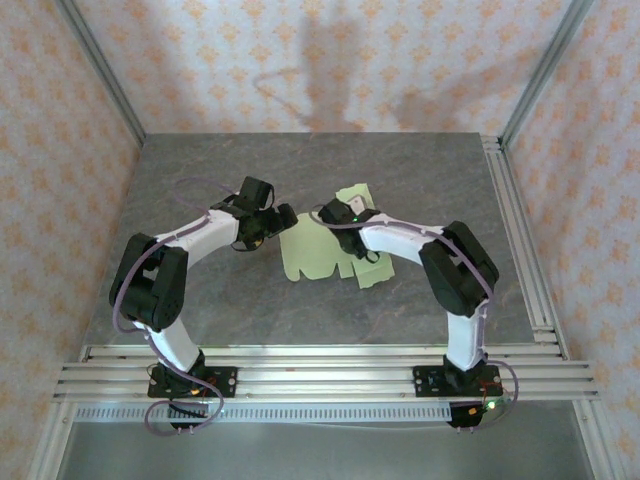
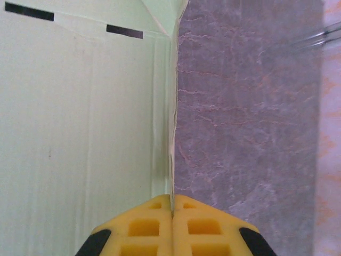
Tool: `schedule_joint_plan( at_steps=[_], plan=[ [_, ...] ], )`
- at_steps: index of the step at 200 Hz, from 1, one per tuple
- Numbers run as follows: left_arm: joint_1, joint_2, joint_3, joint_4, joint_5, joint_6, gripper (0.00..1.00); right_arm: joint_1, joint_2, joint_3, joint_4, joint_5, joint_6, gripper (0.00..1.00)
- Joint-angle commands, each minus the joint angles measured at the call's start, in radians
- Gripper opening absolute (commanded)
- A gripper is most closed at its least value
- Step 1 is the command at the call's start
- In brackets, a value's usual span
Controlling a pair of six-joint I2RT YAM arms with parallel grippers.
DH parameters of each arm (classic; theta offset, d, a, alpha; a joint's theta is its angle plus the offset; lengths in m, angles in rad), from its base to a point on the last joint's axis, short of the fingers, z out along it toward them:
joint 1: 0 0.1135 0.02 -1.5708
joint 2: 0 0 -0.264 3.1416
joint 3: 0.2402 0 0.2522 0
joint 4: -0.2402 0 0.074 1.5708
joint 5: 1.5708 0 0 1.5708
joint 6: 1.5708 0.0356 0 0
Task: Fold the paper box
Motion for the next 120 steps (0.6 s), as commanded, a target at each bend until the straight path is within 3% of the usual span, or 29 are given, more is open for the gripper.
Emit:
schedule_joint_plan(
  at_steps=[1,47,64,86,120],
  plan=[
    [0.010,-0.030,-0.009,-0.022,-0.024,0.023,0.98,0.004,0.004,0.024,0.005,0.149,-0.026,0.00],
    [0.010,-0.028,-0.002,-0.023,-0.019,0.029,0.98,-0.073,-0.122,-0.055,0.093,-0.323,0.035,0.00],
    [0.011,-0.028,-0.004,-0.017,-0.014,0.028,0.98,-0.096,-0.133,-0.064,0.100,-0.417,0.036,0.00],
    [0.010,-0.025,-0.006,-0.015,-0.012,0.028,0.98,-0.088,-0.105,-0.048,0.078,-0.334,0.027,0.00],
    [0.010,-0.025,-0.008,-0.011,-0.008,0.026,0.98,-0.013,-0.019,0.008,0.032,0.010,-0.030,0.00]
  ],
)
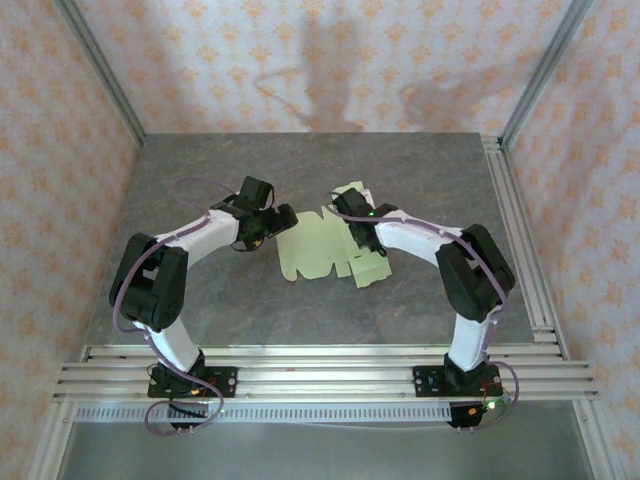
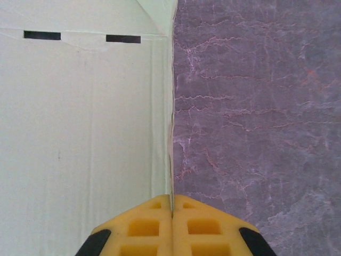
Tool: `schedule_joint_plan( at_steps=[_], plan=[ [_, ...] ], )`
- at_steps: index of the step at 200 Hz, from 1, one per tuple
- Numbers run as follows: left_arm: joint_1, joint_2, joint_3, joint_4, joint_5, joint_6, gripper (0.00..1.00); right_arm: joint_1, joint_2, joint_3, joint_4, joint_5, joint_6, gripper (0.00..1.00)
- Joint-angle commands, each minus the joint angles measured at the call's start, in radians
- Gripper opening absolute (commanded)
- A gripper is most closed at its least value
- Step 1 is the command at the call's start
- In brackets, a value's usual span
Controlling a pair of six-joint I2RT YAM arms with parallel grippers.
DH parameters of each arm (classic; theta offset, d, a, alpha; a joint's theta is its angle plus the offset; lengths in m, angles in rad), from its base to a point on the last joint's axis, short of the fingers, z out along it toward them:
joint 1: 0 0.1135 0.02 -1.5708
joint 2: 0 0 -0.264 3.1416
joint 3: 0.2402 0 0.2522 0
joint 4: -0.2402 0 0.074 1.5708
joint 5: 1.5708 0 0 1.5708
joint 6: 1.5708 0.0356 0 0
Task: Fold the paper box
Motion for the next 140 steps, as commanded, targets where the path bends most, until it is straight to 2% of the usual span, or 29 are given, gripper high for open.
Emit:
schedule_joint_plan(
  at_steps=[1,18,36,44,63,72,85,117,140],
  plan=[
    [0.010,-0.026,-0.008,-0.012,-0.007,0.010,0.98,0.057,0.065,0.051,-0.049,0.239,-0.040,0.00],
    [0.010,-0.025,-0.009,-0.010,-0.004,0.007,0.98,0.080,0.096,0.081,-0.071,0.319,-0.056,0.00],
    [0.011,-0.024,-0.011,-0.007,-0.002,0.007,0.98,0.079,0.076,0.071,-0.055,0.287,-0.053,0.00],
    [0.010,-0.024,-0.012,-0.006,-0.001,0.006,0.98,0.071,0.054,0.058,-0.038,0.234,-0.044,0.00],
    [0.010,-0.026,-0.011,-0.005,0.000,0.007,0.98,0.018,-0.009,0.019,-0.008,0.010,0.019,0.00],
    [0.010,-0.025,-0.011,-0.005,0.000,0.007,0.98,0.003,-0.029,-0.002,0.012,-0.041,0.032,0.00],
    [0.010,-0.026,-0.011,-0.003,0.002,0.006,0.98,0.013,-0.021,-0.002,0.014,0.015,0.005,0.00],
    [0.010,-0.023,-0.010,0.003,0.007,0.000,0.98,0.077,0.095,0.076,-0.071,0.290,-0.065,0.00],
    [0.009,-0.024,-0.011,0.002,0.005,0.000,0.98,0.083,0.135,0.124,-0.131,0.330,-0.026,0.00]
  ],
)
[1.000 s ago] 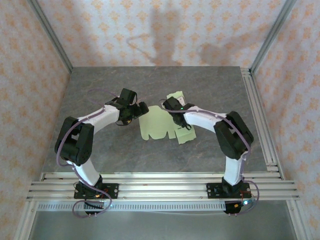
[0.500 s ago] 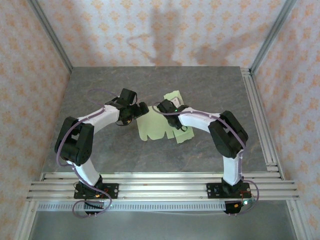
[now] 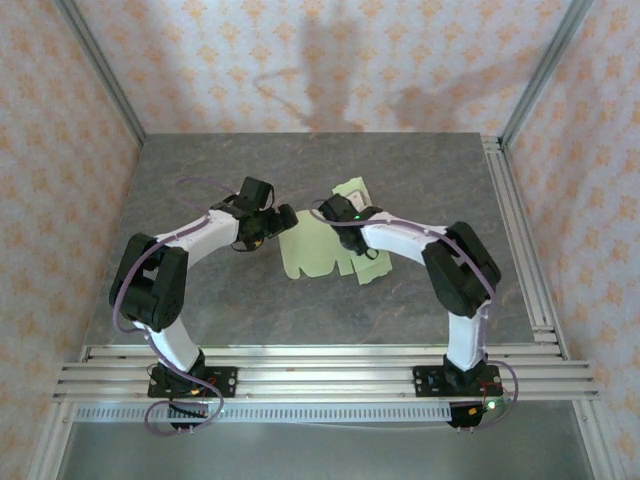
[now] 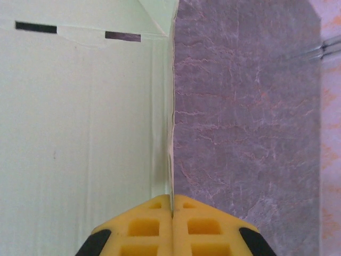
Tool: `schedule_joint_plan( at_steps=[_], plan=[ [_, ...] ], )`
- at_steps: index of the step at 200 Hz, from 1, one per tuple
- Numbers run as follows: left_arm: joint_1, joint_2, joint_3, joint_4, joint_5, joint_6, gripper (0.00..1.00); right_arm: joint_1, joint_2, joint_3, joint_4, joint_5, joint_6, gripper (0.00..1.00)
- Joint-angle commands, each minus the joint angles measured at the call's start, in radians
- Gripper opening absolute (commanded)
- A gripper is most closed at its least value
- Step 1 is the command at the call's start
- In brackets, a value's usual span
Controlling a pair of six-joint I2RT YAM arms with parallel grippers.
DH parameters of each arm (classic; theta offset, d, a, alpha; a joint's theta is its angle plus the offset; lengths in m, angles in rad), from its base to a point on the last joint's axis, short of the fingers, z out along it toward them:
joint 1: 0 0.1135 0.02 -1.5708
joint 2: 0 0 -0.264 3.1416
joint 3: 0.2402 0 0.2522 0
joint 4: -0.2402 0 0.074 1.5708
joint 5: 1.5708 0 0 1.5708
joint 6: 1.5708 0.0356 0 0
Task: Fold the paper box
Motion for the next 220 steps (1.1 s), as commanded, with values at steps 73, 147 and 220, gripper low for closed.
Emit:
schedule_joint_plan(
  at_steps=[73,147,220],
  plan=[
    [0.009,-0.038,-0.005,0.012,0.004,0.020,0.98,-0.091,-0.187,-0.174,0.211,-0.572,-0.068,0.00],
    [0.009,-0.018,0.057,0.002,0.024,0.089,0.98,-0.168,-0.219,-0.261,0.378,-0.785,-0.084,0.00],
    [0.009,0.062,0.211,-0.047,0.058,0.145,0.98,-0.176,-0.227,-0.280,0.431,-0.780,-0.184,0.00]
  ],
)
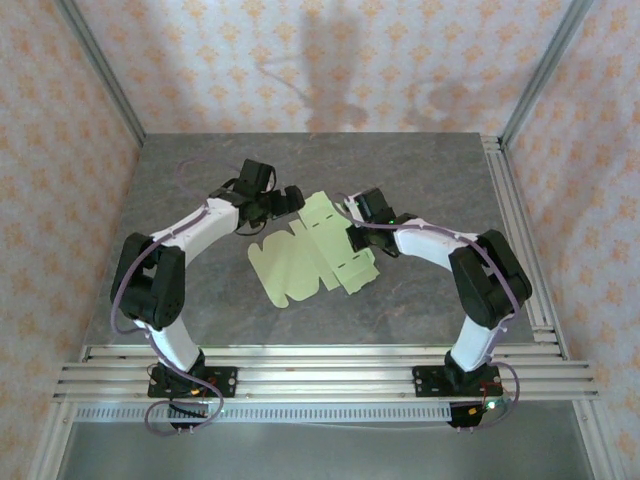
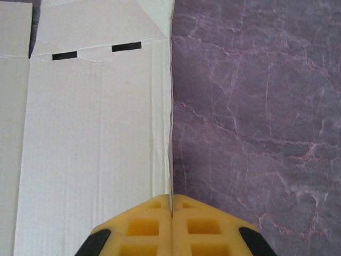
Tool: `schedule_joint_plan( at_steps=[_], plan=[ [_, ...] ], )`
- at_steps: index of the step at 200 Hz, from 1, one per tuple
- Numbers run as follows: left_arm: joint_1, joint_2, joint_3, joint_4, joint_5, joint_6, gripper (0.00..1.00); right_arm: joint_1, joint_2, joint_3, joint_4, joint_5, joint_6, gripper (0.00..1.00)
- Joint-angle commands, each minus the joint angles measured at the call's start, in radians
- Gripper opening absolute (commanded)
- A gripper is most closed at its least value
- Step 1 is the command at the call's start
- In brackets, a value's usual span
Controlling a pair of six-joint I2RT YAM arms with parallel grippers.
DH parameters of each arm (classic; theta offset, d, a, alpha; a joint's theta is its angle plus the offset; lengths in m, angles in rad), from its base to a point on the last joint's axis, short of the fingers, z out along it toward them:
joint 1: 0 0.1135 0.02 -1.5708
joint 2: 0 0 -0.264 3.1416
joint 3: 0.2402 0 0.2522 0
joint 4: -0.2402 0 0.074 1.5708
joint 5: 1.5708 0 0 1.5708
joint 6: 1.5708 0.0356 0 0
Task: Fold the paper box
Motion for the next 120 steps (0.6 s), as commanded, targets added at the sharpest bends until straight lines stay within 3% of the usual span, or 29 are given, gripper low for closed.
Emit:
schedule_joint_plan(
  at_steps=[1,65,120],
  plan=[
    [0.009,0.043,0.052,-0.039,0.018,0.028,0.98,0.000,-0.035,-0.015,0.042,-0.006,-0.049,0.00],
    [-0.006,0.211,0.317,-0.170,0.078,0.021,0.94,0.011,-0.052,-0.039,0.066,-0.043,-0.092,0.00],
    [-0.057,0.415,0.682,-0.410,0.095,0.078,0.83,0.080,-0.035,-0.042,0.091,0.110,-0.183,0.00]
  ],
)
